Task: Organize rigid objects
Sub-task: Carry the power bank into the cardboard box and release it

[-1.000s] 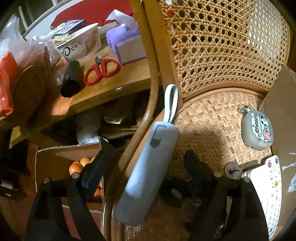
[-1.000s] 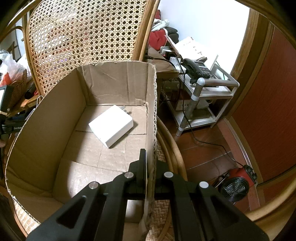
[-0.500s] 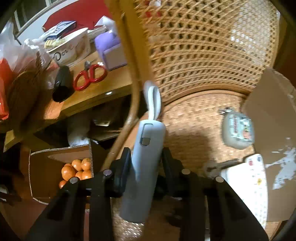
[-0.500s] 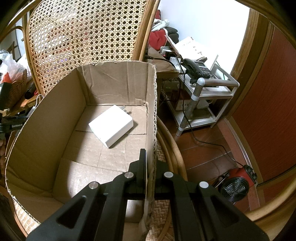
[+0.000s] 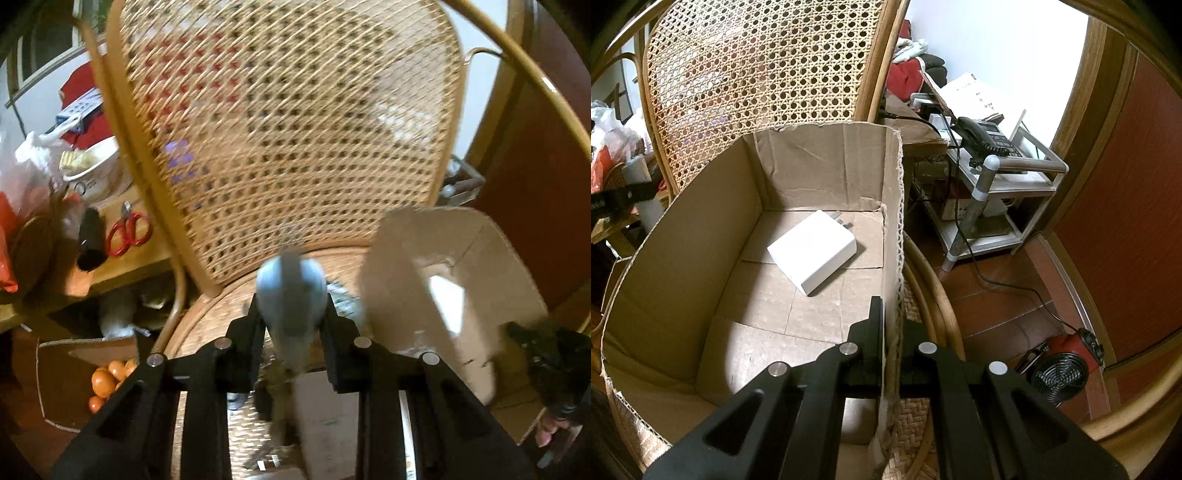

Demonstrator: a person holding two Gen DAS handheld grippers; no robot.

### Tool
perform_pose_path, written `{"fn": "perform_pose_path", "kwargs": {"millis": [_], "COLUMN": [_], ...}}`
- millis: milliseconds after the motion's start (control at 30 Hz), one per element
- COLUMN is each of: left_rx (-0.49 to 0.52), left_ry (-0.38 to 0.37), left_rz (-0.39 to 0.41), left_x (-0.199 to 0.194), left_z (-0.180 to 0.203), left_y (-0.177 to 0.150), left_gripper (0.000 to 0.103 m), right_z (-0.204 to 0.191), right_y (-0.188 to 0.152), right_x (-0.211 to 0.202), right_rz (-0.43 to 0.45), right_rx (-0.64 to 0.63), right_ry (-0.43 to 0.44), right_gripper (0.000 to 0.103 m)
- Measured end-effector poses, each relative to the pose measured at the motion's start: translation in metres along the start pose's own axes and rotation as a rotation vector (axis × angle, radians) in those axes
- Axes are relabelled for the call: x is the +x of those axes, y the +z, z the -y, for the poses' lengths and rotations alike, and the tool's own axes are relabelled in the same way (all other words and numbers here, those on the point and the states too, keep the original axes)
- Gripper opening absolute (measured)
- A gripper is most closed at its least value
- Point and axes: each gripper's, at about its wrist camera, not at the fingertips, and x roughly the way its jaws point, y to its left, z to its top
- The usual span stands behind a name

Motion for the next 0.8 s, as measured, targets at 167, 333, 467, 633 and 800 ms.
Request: {"fn": "perform_pose_path", "kwargs": {"millis": [167, 333, 467, 633, 800], "left_rx": [0.042, 0.071, 0.111, 0.142, 0.157], "left_ry": [-0.018, -0.08, -0.108, -0.131, -0.216], "left_rz": [0.061, 0.154, 0.172, 0.183, 0.165], "left_x": [-0.019, -0.051, -0.07, -0.08, -0.082], "left_z": [0.026, 0.051, 0.076, 0.1, 0.116], "left_y": [0.009, 0.021, 0.024, 0.021, 0.019], "left_gripper": [0.025, 0.025, 0.027, 0.026, 0.025], "right_z": [0.0, 0.0, 0.0, 0.0, 0.0], "right_y": [0.0, -0.001, 0.0, 0.0, 0.0], "right_x": [0.0, 0.0, 0.0, 0.0, 0.0], "right_rz": [0.0, -0.001, -0.001, -0.001, 0.0], "right_rx": [0.0, 0.0, -0.002, 0.001, 0.0], "right_ry": [0.0, 0.0, -0.001, 0.0, 0.0], "right_gripper": [0.006, 0.006, 0.006, 0.006, 0.006]}}
